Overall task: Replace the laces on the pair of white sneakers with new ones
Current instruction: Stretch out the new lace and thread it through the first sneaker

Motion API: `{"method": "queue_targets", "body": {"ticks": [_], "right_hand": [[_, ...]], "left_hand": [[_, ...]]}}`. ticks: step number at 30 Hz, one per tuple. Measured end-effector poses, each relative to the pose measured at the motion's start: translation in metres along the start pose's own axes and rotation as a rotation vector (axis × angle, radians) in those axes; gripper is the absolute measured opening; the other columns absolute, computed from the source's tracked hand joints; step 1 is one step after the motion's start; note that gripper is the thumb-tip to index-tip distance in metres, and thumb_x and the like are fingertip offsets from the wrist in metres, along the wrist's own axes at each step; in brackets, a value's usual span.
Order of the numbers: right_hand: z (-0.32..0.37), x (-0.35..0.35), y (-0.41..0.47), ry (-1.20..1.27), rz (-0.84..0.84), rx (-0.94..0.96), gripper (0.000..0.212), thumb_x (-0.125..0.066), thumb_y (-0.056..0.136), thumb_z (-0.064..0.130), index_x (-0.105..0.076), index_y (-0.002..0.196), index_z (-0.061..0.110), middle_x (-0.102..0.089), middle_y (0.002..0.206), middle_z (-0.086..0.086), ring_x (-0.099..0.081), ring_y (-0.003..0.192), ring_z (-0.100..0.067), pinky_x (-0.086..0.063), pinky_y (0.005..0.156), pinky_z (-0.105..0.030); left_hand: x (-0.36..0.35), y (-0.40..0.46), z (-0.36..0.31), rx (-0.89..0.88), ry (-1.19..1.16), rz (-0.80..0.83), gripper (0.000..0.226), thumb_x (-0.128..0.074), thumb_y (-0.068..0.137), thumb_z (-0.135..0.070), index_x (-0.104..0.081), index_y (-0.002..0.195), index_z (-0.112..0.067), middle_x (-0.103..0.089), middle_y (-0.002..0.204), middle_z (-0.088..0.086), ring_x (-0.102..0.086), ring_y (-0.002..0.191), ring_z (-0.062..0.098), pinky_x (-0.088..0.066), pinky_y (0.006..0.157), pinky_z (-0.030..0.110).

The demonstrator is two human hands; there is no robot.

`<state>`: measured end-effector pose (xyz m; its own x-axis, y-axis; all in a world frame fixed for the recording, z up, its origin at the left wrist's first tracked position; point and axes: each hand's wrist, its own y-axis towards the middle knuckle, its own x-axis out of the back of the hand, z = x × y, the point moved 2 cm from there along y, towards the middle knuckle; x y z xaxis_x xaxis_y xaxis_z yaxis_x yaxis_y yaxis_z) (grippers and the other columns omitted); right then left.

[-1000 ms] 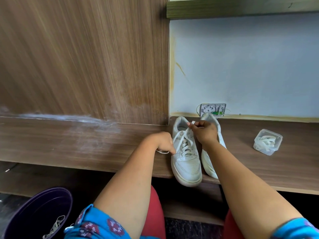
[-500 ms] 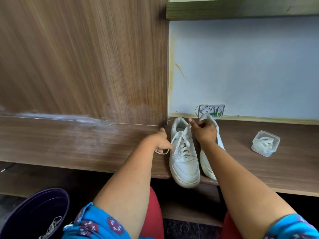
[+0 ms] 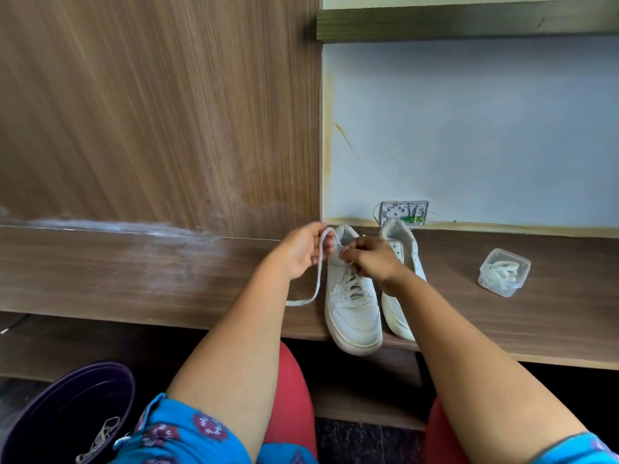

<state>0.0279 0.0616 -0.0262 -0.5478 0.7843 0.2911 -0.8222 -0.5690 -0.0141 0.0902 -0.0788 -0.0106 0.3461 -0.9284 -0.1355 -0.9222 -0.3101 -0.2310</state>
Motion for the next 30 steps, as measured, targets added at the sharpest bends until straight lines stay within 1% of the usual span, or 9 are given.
{"method": "queue_targets", "body": {"ticks": [2,5,8,11,17,21,24,27,30], "right_hand": [[0.002,-0.009,-0.005,0.085,0.197,-0.030,0.009,-0.069,0.080,0.008,-0.066,0.088,0.011,-0.055,0.069,-0.005,-0.049,0.056,-0.013,-0.039,0.055,-0.024],[0.005,-0.016,-0.011,0.159,0.370,-0.004,0.013,-0.069,0.086,0.014,-0.063,0.094,0.006,-0.045,0.064,-0.002,-0.039,0.055,-0.009,-0.032,0.051,-0.018],[0.004,-0.011,-0.011,0.058,0.424,-0.012,0.013,-0.064,0.091,0.019,-0.069,0.088,0.007,-0.051,0.064,-0.002,-0.041,0.056,-0.010,-0.034,0.055,-0.020],[0.002,-0.003,-0.014,-0.031,0.501,-0.070,0.014,-0.061,0.093,0.017,-0.069,0.090,0.006,-0.063,0.077,-0.004,-0.051,0.061,-0.008,-0.041,0.058,-0.017],[0.003,0.025,-0.018,0.118,0.569,-0.246,0.018,-0.061,0.092,0.023,-0.063,0.084,0.007,-0.065,0.079,-0.013,-0.066,0.060,-0.010,-0.052,0.053,-0.013],[0.008,0.041,-0.016,0.608,0.492,-0.168,0.005,-0.067,0.075,0.007,-0.071,0.078,0.008,-0.069,0.076,-0.010,-0.070,0.065,-0.010,-0.055,0.055,-0.014],[0.007,0.049,-0.009,0.844,0.374,-0.075,0.014,-0.073,0.063,0.004,-0.064,0.068,0.013,-0.070,0.078,-0.008,-0.070,0.070,-0.010,-0.055,0.057,-0.015],[0.002,0.049,0.003,0.844,0.140,-0.043,0.018,-0.070,0.074,0.002,-0.057,0.073,0.015,-0.067,0.076,-0.003,-0.068,0.067,-0.007,-0.053,0.056,-0.013],[-0.007,0.046,0.013,0.593,-0.142,-0.014,0.014,-0.072,0.082,0.008,-0.060,0.075,0.012,-0.065,0.071,-0.006,-0.062,0.058,-0.008,-0.050,0.055,-0.014]], "left_hand": [[-0.006,-0.006,-0.011,-0.047,-0.212,0.035,0.036,-0.036,0.102,-0.025,-0.065,0.089,-0.009,-0.064,0.059,-0.005,-0.060,0.058,0.007,-0.046,0.065,0.021],[-0.016,-0.010,-0.018,-0.121,-0.300,0.081,0.031,-0.035,0.102,-0.026,-0.061,0.100,-0.010,-0.073,0.080,-0.001,-0.063,0.080,0.012,-0.048,0.078,0.023],[-0.021,-0.010,-0.019,-0.189,-0.358,0.071,0.022,-0.037,0.102,-0.025,-0.052,0.108,-0.011,-0.073,0.098,0.004,-0.063,0.095,0.017,-0.045,0.089,0.028],[-0.020,-0.008,-0.020,-0.209,-0.411,0.024,0.015,-0.039,0.102,-0.024,-0.048,0.106,-0.013,-0.069,0.106,0.007,-0.062,0.100,0.020,-0.046,0.087,0.029],[-0.021,-0.009,-0.017,-0.163,-0.411,-0.146,0.022,-0.042,0.102,-0.032,-0.053,0.092,-0.016,-0.066,0.107,0.010,-0.060,0.100,0.021,-0.045,0.096,0.035],[-0.015,-0.003,-0.011,-0.066,-0.329,-0.194,0.023,-0.043,0.100,-0.040,-0.053,0.099,-0.019,-0.070,0.094,0.006,-0.064,0.084,0.017,-0.048,0.076,0.028],[-0.012,0.003,-0.004,0.004,-0.161,-0.190,0.023,-0.042,0.100,-0.041,-0.054,0.096,-0.022,-0.069,0.091,0.004,-0.063,0.080,0.015,-0.045,0.071,0.027],[-0.012,0.009,0.002,-0.004,0.071,-0.199,0.015,-0.049,0.100,-0.033,-0.056,0.096,-0.020,-0.068,0.089,0.002,-0.060,0.071,0.012,-0.045,0.065,0.023],[-0.006,0.019,0.008,-0.185,0.328,-0.320,0.014,-0.065,0.090,-0.015,-0.060,0.103,-0.013,-0.067,0.088,0.004,-0.060,0.068,0.012,-0.049,0.065,0.024]]}}
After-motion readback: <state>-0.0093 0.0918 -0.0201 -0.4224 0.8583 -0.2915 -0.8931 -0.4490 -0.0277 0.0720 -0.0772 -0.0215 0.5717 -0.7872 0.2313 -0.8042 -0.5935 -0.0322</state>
